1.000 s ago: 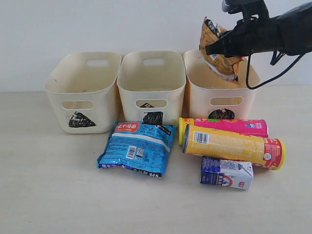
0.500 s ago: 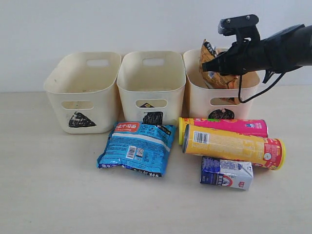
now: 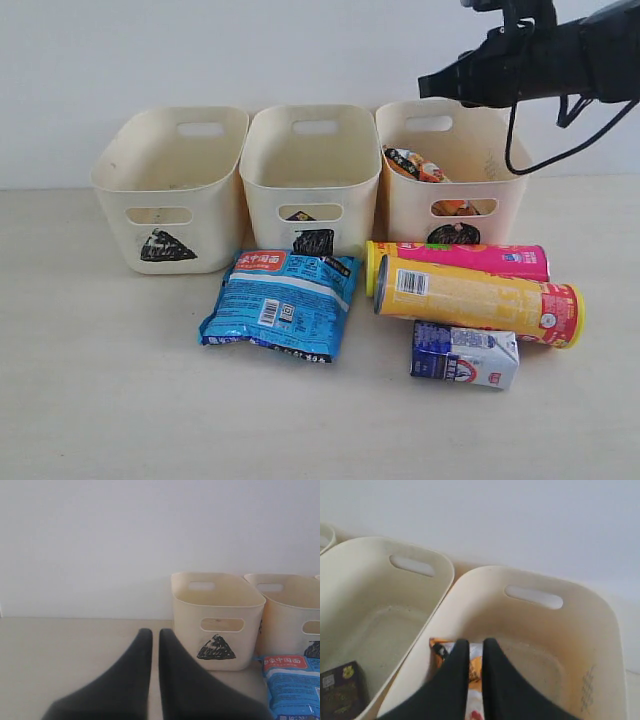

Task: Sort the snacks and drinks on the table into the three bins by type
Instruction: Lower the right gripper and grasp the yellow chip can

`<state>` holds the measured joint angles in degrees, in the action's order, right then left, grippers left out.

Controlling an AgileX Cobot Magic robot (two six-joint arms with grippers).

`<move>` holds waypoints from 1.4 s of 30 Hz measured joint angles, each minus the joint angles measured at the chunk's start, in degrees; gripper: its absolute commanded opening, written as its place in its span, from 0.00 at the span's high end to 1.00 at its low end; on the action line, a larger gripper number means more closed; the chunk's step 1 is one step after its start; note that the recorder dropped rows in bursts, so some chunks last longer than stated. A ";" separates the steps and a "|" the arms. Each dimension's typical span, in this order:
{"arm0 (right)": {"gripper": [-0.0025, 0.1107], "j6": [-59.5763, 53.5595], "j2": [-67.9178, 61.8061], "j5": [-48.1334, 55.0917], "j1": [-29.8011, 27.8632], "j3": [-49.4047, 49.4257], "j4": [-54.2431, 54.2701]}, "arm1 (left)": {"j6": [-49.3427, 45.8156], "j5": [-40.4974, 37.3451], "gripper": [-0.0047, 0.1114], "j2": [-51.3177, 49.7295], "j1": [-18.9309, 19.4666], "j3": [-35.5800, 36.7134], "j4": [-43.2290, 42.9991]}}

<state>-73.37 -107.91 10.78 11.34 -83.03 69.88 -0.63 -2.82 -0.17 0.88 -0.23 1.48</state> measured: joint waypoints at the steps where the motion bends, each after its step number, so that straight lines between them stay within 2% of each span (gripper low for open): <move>1: 0.98 0.00 0.65 0.56 0.00 1.21 0.00 | 0.00 0.00 0.92 0.00 0.00 0.00 0.00; 7: 0.98 0.04 5.86 1.62 0.00 7.39 -0.85 | 0.00 0.00 0.92 0.00 0.00 0.00 0.00; 11: 0.98 1.50 12.28 7.44 0.00 11.21 -7.13 | 0.00 0.00 0.92 0.00 0.00 0.00 0.00; 15: 0.98 11.54 15.04 13.60 0.00 11.32 -20.76 | 0.00 0.00 0.92 0.00 0.00 0.00 0.00; 21: 0.98 42.54 15.84 20.88 0.00 11.32 -57.65 | 0.00 0.00 0.92 0.00 0.00 0.00 0.00; 24: 0.98 53.75 15.84 27.23 0.00 11.42 -71.38 | 0.00 0.00 0.92 0.00 0.00 0.00 0.00; 28: 0.98 57.23 15.93 35.61 0.00 11.49 -78.05 | 0.00 0.00 0.92 0.00 0.00 0.00 0.00; 33: 0.98 51.45 15.93 44.43 2.80 11.54 -78.89 | 0.00 0.00 0.92 0.00 0.00 0.00 0.00; 36: 0.88 47.63 15.93 47.70 6.37 11.63 -78.89 | 0.00 0.00 0.92 0.00 0.00 0.00 0.00; 42: 0.40 44.67 15.93 44.76 13.96 11.63 -78.16 | 0.00 0.00 0.92 0.00 0.00 0.00 0.00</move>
<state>-28.71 -91.98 55.54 25.30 -71.40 -8.28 -0.63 -2.82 -0.17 0.88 -0.23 1.48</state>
